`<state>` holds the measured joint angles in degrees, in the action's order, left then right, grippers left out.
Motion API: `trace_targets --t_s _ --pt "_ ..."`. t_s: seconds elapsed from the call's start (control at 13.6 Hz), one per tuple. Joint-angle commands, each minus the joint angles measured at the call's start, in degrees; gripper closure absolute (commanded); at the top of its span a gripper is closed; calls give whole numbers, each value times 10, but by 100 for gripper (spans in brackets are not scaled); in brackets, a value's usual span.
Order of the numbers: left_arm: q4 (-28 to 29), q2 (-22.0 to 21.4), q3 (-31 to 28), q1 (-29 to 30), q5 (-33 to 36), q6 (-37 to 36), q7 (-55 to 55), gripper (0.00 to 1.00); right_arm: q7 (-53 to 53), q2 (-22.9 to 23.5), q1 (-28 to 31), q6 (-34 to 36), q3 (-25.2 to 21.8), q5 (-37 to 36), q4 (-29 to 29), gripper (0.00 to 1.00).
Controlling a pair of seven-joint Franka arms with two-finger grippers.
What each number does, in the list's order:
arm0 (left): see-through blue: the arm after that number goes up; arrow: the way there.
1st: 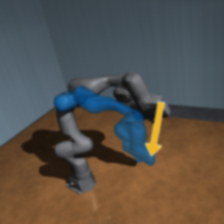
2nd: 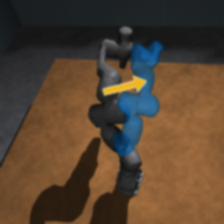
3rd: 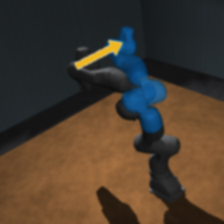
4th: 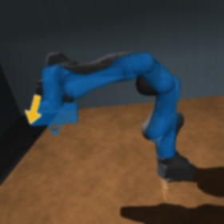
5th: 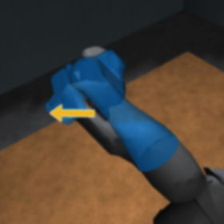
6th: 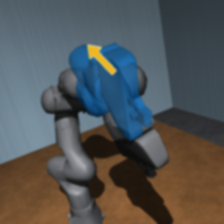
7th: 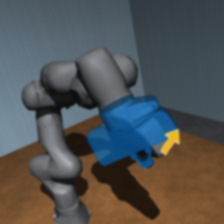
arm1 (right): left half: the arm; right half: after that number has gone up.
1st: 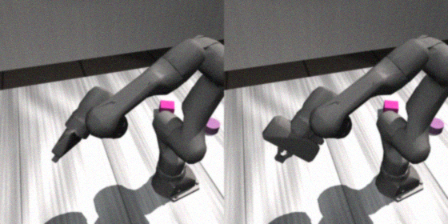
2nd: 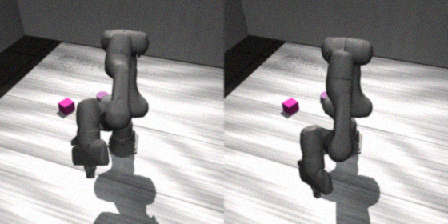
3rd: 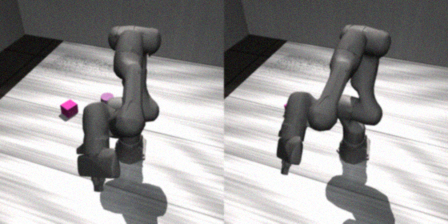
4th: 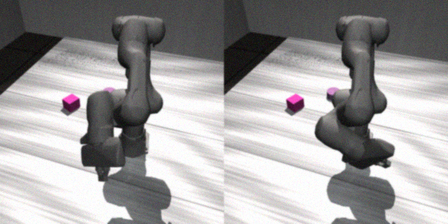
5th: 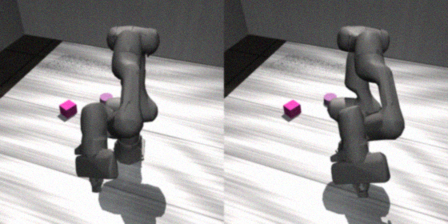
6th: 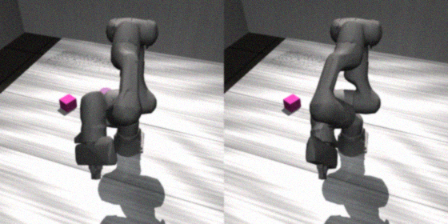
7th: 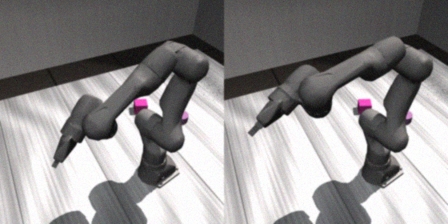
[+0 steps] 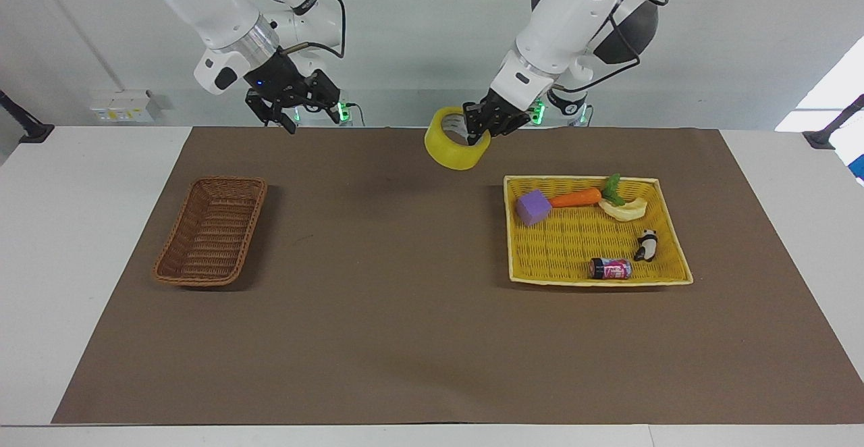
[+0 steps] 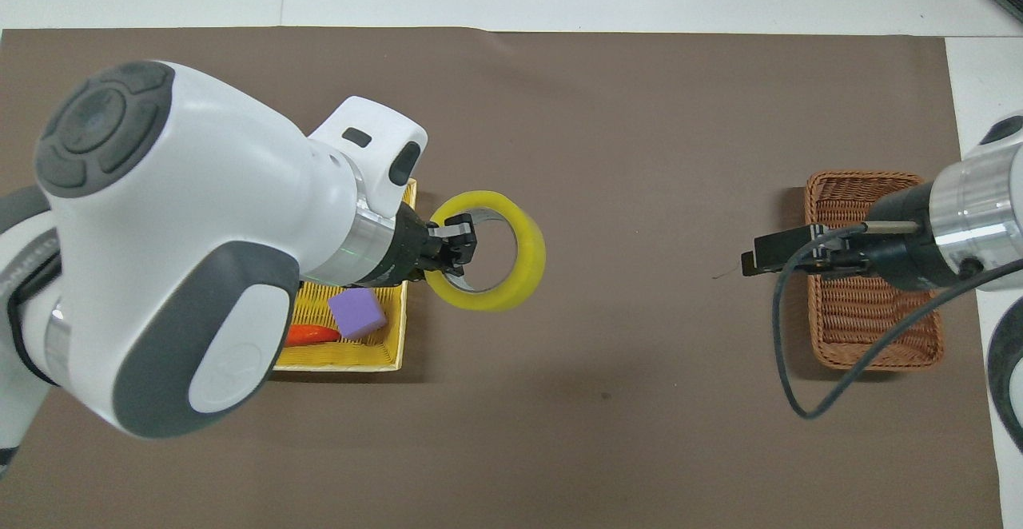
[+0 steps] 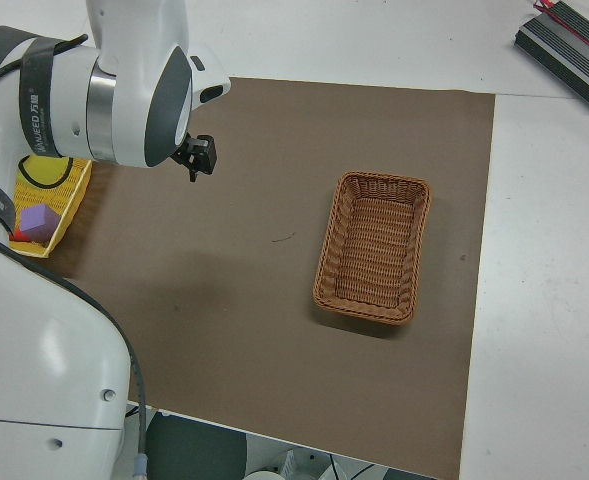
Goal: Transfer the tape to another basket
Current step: 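Lift the tape with the left gripper while the right gripper approaches, then grasp the tape with the right gripper beside the left gripper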
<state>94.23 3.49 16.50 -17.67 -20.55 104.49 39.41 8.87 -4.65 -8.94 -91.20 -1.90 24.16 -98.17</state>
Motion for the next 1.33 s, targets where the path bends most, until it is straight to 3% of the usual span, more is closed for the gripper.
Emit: trace_targets --t_s 0.0,0.29,0.81,0.88,0.96,1.11,1.18,1.25 --pt "44 -19 -9 -38 -28 52 4 100 9 3 -12 -19 0 72 -22 0" --pt "55 -10 -10 -85 -44 92 17 100 -1 2 -45 -92 0 151 -82 0" --pt "50 -5 -10 -117 -61 177 51 100 -66 -6 -38 -79 -1 161 -120 0" --pt "50 -5 -10 -117 -60 183 52 100 -68 -6 -38 -79 -2 154 -120 7" --pt "50 -5 -10 -117 -60 185 52 100 -68 -6 -37 -72 -2 147 -120 33" --pt "50 -2 -10 -117 -60 191 52 100 -67 -6 -29 -57 -3 137 -119 68" --pt "50 -2 -10 -117 -60 191 52 100 -64 -6 -29 -54 -3 136 -119 91" --pt "50 -2 -10 -117 -60 191 52 100 -64 -5 -29 -53 -3 130 -118 100"
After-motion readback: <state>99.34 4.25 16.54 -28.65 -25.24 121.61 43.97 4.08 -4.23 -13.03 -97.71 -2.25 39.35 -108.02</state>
